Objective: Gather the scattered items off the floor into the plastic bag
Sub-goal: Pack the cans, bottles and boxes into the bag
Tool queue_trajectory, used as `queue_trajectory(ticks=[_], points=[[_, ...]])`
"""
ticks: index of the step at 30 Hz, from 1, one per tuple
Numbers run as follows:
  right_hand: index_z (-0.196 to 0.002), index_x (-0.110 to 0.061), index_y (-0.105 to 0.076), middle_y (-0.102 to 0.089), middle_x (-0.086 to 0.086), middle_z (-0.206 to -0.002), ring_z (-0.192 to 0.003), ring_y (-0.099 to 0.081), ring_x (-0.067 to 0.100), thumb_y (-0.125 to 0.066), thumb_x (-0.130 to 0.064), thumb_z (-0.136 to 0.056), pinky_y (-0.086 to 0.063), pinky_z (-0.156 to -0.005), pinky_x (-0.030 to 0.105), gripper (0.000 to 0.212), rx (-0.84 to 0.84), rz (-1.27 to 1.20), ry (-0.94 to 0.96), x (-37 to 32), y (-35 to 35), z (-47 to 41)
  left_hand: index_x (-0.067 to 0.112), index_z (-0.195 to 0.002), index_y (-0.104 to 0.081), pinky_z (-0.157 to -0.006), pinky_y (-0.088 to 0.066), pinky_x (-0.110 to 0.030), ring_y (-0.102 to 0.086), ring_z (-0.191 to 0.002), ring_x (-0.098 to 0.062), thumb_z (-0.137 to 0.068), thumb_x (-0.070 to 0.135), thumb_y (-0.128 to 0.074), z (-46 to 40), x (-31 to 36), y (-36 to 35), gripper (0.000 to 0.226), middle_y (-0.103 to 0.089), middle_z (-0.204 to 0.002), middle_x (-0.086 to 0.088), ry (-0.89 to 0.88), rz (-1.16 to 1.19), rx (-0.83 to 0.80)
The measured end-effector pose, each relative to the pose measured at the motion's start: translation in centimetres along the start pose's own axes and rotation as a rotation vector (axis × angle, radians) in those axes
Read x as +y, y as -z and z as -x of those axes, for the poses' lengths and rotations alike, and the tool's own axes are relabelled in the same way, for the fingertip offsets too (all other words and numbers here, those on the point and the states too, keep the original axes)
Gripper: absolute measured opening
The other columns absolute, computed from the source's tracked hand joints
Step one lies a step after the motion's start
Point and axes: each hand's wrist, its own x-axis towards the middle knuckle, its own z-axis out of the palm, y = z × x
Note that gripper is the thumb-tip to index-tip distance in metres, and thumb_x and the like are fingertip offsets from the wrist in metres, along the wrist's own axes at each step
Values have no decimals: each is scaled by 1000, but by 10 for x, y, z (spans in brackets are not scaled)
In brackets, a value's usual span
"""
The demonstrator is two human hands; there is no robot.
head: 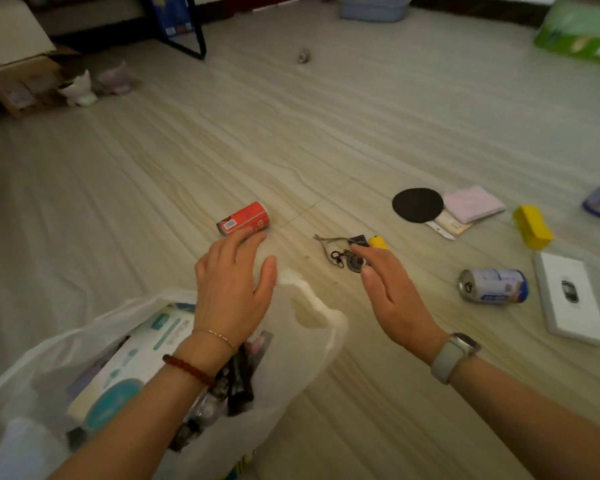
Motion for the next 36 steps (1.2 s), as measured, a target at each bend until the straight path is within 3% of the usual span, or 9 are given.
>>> queue_trajectory(ticks=[5, 9, 17, 20, 25, 27, 29, 34, 36], points=[[-134, -11, -39, -43, 13, -134, -123, -42, 27, -47, -22, -92, -33, -102, 33, 44, -43, 226, -336, 79, 13, -24, 17, -130, -46, -103, -33, -46, -41, -123, -26, -85, 53, -32, -67, 33, -56, 60, -46, -133, -7, -3, 136, -269], [-137, -4, -33, -37, 18, -140, -128, -38, 33, -48, -24, -92, -31, -108, 38, 51, -32, 158, -610, 123, 8, -48, 19, -140, -30, -106, -31, -45, -30, -131, -26, -92, 43, -41, -97, 38, -122, 55, -30, -146, -6, -15, -55, -511], [-139, -7, -27, -32, 17, -143, -131, -28, 39, -49, -49, -87, -22, -109, 42, 70, -70, 54, -806, 159, -24, -83, 16, -144, -13, -108, -28, -45, -9, -140, -22, -94, 25, -40, -73, 21, -228, 57, -6, -155, -2, 26, -237, -807], [-141, -17, -22, -23, 12, -146, -133, -21, 40, -47, -62, -82, -22, -108, 47, 78, -90, 71, -880, 163, -28, -95, 11, -142, -23, -104, -33, -37, -25, -136, -22, -94, 7, -37, -65, 13, -231, 50, -19, -152, -5, -62, -318, -742], [-126, -25, -38, -34, 11, -132, -120, -31, 34, -41, -62, -84, -33, -96, 48, 56, -75, 199, -909, 166, -41, -100, 14, -120, -55, -76, -46, -31, -47, -113, -22, -93, 9, -45, -63, 6, -225, 30, -56, -117, -4, -212, -436, -590], [-125, -24, -38, -35, 12, -132, -120, -31, 35, -39, -57, -86, -33, -95, 48, 52, -63, 219, -907, 166, -44, -99, 14, -94, -69, -55, -43, -25, -58, -92, -20, -78, 8, -68, -62, 7, -218, 17, -65, -88, -2, -298, -455, -500], [-126, -22, -38, -36, 12, -133, -122, -30, 34, -38, -54, -88, -32, -96, 47, 50, -61, 208, -898, 166, -42, -97, 14, -63, -67, -40, -35, -19, -62, -65, -20, -51, 6, -86, -61, 2, -216, 24, -61, -60, -1, -338, -414, -407], [-125, -12, -43, -42, 18, -126, -118, -37, 37, -46, -47, -89, -31, -98, 41, 50, -64, 141, -792, 165, -32, -78, 5, -85, -65, -60, -49, -37, -61, -64, -32, -79, 8, -68, -56, 11, -189, 7, -64, -77, -12, -184, -53, -298], [-121, -10, -47, -48, 18, -120, -106, -47, 33, -53, -43, -86, -39, -88, 37, 48, 15, -40, -770, 160, -29, -65, 6, -92, -62, -62, -51, -39, -60, -67, -31, -87, 12, -59, -59, 20, -164, 8, -63, -86, -11, -170, 41, -251]])
